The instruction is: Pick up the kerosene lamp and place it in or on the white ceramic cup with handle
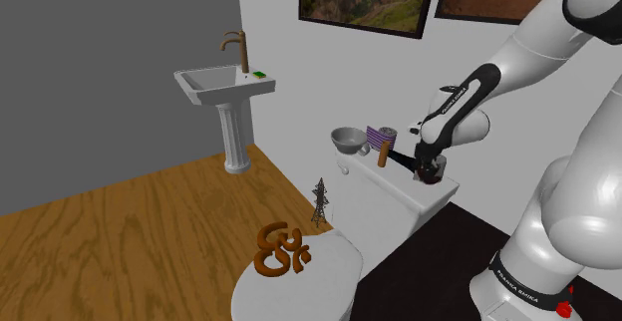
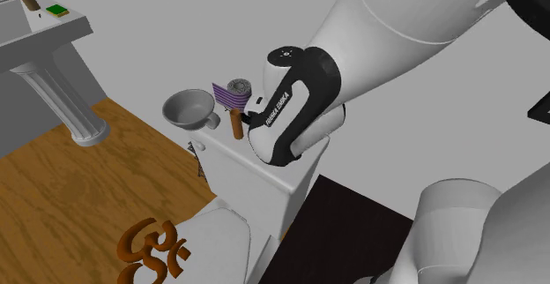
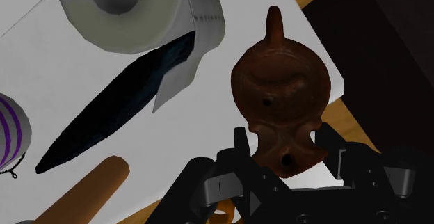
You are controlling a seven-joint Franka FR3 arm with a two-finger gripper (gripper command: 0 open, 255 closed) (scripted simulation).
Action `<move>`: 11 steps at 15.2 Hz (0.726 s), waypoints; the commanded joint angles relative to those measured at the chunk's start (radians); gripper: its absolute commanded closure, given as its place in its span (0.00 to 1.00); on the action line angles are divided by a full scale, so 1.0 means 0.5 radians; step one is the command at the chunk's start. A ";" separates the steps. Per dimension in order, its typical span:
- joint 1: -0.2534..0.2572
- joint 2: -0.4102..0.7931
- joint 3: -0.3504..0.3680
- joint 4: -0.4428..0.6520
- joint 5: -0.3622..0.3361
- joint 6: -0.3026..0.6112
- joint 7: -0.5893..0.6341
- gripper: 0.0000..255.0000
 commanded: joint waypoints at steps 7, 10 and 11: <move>-0.099 -0.335 0.039 0.029 -0.408 -0.318 0.277 1.00; -0.135 -0.444 0.075 0.047 -0.471 -0.439 0.319 1.00; -0.145 -0.479 0.088 0.054 -0.486 -0.478 0.329 1.00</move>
